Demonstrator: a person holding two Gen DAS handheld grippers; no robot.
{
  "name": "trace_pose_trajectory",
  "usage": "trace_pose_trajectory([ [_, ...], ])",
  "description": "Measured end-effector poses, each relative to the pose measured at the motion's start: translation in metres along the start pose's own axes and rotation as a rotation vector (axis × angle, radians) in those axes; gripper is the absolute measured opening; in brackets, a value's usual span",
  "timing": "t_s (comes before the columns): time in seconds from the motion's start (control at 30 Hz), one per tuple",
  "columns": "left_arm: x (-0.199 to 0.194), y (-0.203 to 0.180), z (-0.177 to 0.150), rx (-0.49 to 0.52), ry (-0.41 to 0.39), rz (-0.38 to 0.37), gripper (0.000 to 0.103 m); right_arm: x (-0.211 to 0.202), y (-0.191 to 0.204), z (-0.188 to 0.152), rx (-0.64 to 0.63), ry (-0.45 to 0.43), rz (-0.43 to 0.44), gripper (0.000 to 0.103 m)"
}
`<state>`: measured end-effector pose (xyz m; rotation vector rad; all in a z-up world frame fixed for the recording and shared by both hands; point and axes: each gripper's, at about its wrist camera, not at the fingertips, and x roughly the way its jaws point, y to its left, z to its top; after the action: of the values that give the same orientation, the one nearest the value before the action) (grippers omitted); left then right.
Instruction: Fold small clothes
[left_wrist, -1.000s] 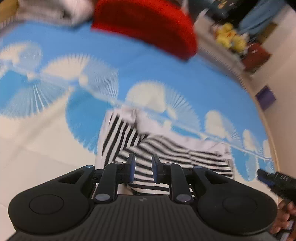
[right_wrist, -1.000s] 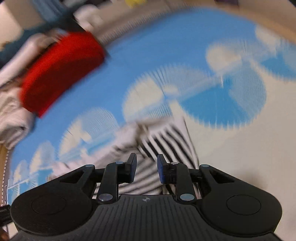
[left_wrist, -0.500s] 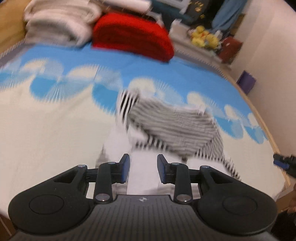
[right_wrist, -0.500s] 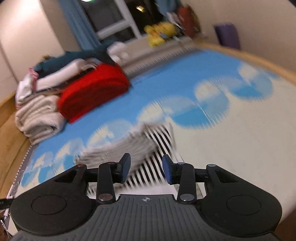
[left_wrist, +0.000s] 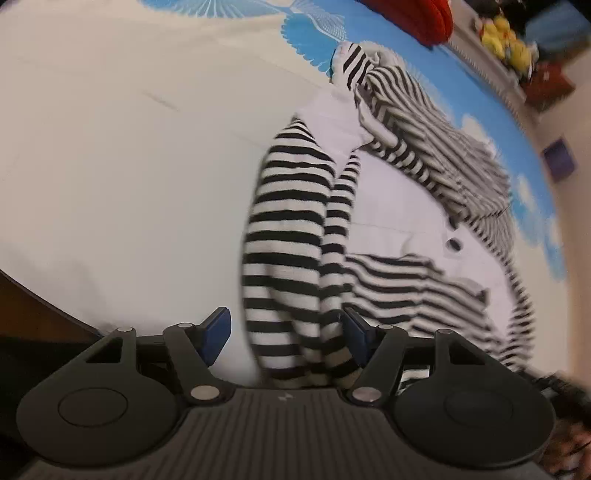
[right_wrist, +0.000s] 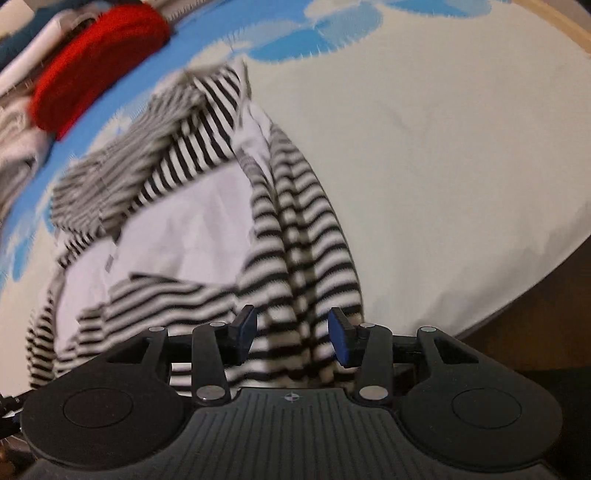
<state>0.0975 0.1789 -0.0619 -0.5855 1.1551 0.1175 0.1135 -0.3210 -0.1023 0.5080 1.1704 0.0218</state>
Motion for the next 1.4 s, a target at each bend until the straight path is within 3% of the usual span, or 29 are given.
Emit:
trace_pose_trajectory([
  [0.17, 0.015, -0.002, 0.001, 0.024, 0.052, 0.037, 0.067, 0.015, -0.003, -0.009, -0.012, 0.059, -0.067, 0.049],
  [0.23, 0.019, 0.000, 0.000, 0.022, 0.064, 0.050, 0.052, 0.018, -0.004, -0.010, -0.002, 0.062, -0.072, 0.051],
  [0.3, 0.024, -0.001, -0.001, 0.031, 0.079, 0.051, 0.026, 0.021, -0.002, -0.011, -0.009, 0.063, -0.083, 0.052],
  [0.37, 0.024, -0.005, -0.003, 0.060, 0.077, 0.048, 0.008, 0.021, 0.002, -0.012, -0.029, 0.057, -0.087, 0.052],
  [0.4, 0.023, -0.008, -0.003, 0.074, 0.071, 0.045, 0.007, 0.020, 0.003, -0.014, -0.042, 0.051, -0.089, 0.042],
  [0.43, 0.021, -0.009, -0.004, 0.082, 0.057, 0.046, 0.006, 0.017, 0.003, -0.015, -0.046, 0.038, -0.076, 0.014],
  [0.47, 0.015, -0.009, -0.004, 0.082, 0.039, 0.042, 0.006, 0.014, 0.001, -0.013, -0.031, 0.021, -0.047, 0.009],
  [0.6, -0.016, -0.002, -0.006, 0.042, -0.046, -0.011, 0.006, -0.017, -0.014, -0.005, 0.058, -0.137, -0.005, 0.008],
  [0.67, -0.018, 0.002, -0.006, 0.035, -0.039, -0.003, 0.006, -0.015, -0.022, -0.004, 0.099, -0.113, 0.006, 0.008],
  [0.73, -0.004, 0.007, -0.007, 0.018, 0.031, 0.017, 0.009, -0.001, -0.024, -0.009, 0.091, -0.031, -0.025, 0.009],
  [0.8, 0.009, 0.010, -0.007, -0.008, 0.082, 0.014, 0.021, 0.007, -0.020, -0.012, 0.060, -0.001, -0.054, 0.012],
  [0.9, 0.008, 0.009, -0.003, -0.004, 0.067, 0.023, 0.035, 0.010, -0.017, -0.009, 0.045, 0.008, -0.060, 0.023],
  [1.0, 0.008, 0.010, -0.001, -0.014, 0.061, 0.025, 0.036, 0.014, -0.016, -0.012, 0.045, 0.036, -0.088, 0.035],
  [1.1, 0.014, 0.006, -0.001, -0.004, 0.070, 0.040, 0.036, 0.018, -0.008, -0.014, -0.006, 0.047, -0.103, 0.039],
  [1.27, 0.019, 0.006, -0.003, 0.011, 0.075, 0.055, 0.036, 0.016, -0.010, -0.013, -0.007, 0.045, -0.095, 0.039],
  [1.4, 0.020, 0.005, -0.004, 0.007, 0.072, 0.058, 0.037, 0.014, -0.011, -0.013, 0.009, 0.038, -0.059, 0.023],
])
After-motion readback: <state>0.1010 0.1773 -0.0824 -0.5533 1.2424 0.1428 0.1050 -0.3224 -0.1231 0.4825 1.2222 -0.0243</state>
